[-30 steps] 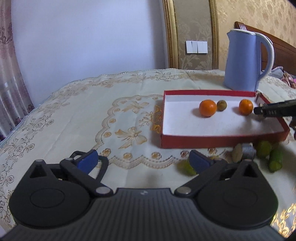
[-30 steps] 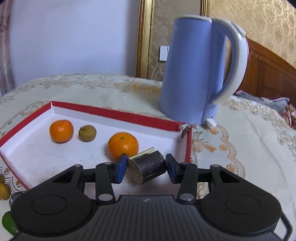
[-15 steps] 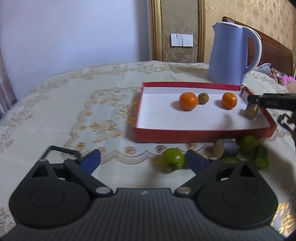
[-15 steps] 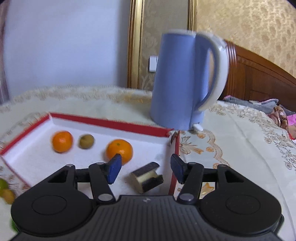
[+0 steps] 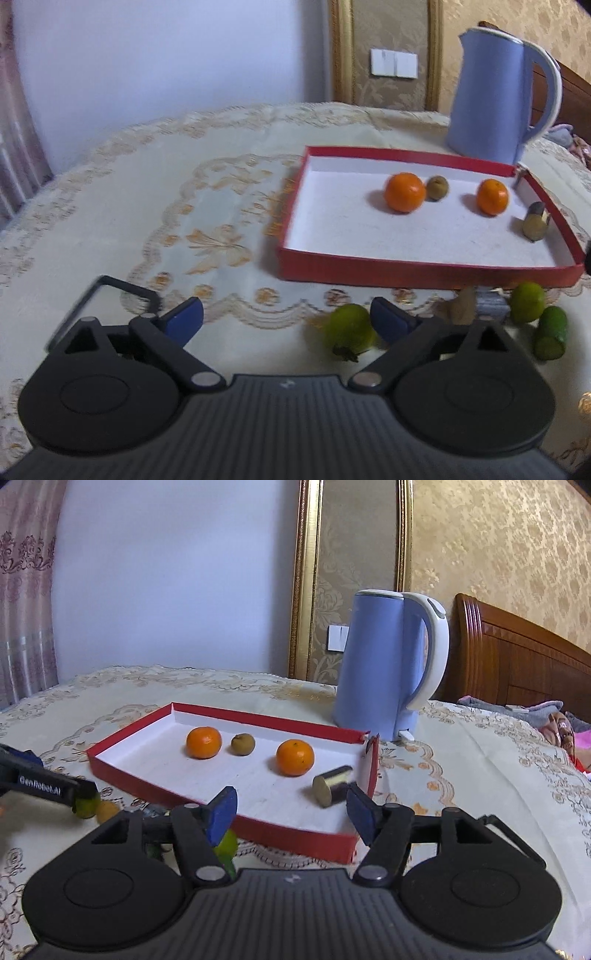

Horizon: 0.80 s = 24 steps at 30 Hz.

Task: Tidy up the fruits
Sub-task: 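Move the left tool to the green tomato and close on it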

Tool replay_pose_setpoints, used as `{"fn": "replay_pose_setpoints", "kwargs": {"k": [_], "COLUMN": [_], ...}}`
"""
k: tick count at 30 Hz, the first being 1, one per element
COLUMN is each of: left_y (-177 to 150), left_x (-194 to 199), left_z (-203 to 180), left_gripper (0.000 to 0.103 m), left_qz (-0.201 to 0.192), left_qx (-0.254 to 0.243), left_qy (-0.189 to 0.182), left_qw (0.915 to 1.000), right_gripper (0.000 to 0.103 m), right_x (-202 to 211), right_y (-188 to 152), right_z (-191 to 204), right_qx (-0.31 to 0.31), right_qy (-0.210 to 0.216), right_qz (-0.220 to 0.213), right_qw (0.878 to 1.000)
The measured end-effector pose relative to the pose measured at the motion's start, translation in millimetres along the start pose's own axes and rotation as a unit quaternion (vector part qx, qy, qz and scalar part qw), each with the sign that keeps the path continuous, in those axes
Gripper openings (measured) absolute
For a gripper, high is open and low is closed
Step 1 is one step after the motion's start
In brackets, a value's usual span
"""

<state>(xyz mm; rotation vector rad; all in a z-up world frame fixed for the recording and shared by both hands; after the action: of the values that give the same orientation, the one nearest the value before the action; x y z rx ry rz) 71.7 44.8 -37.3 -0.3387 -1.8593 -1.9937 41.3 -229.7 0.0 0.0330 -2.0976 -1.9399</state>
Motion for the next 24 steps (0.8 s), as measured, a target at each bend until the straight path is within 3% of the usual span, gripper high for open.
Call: {"fn": "replay_pose_setpoints", "kwargs": {"k": [8,13,17,20,24], "left_y": [-1,-1,-1,-2,-7], "left_x": [15,26,22,9,-3], "left_z": [39,34,18,14,18], "left_gripper": [0.1,0.1,0.092,0.083,0.081], "left_qz": [-0.005,-0.03,-0.043,-0.026,-0.005], "left_qx": [0.02,0.006,-0.014,-0.011,0.005], "left_qy": [0.025,-0.003,-0.029,-0.043,-0.057], "left_qw": [0.9995,0.9995,0.9986,0.9987,0.9984], "right_gripper": [0.066,0.066,0.066,0.066,0.066], "right_x": [16,19,20,24,27], "right_y": [-5,-9,-12,-12,-12], "right_z": [9,11,9,9,10], "right_qx": [-0.002,-0.005,-0.009,-0.011,-0.012], "right_qy": [0.015,0.019,0.016,0.015,0.016], "right_qz": [-0.001,0.005,0.008,0.006,0.005], "right_qw": [1.0,1.0,1.0,1.0,1.0]}}
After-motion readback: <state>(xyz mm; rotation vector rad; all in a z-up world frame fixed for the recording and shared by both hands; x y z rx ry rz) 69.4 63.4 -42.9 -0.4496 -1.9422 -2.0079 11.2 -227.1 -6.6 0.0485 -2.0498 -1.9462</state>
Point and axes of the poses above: each gripper's, at about its wrist camera, not at the fingertips, and x roughly against the way its jaws point, z to its left, y to its top, the point moved 2 cm from there along -x, roughly the way its jaws point, and after that the axes turned 14 degrees about -z, right-handed, at the moved point
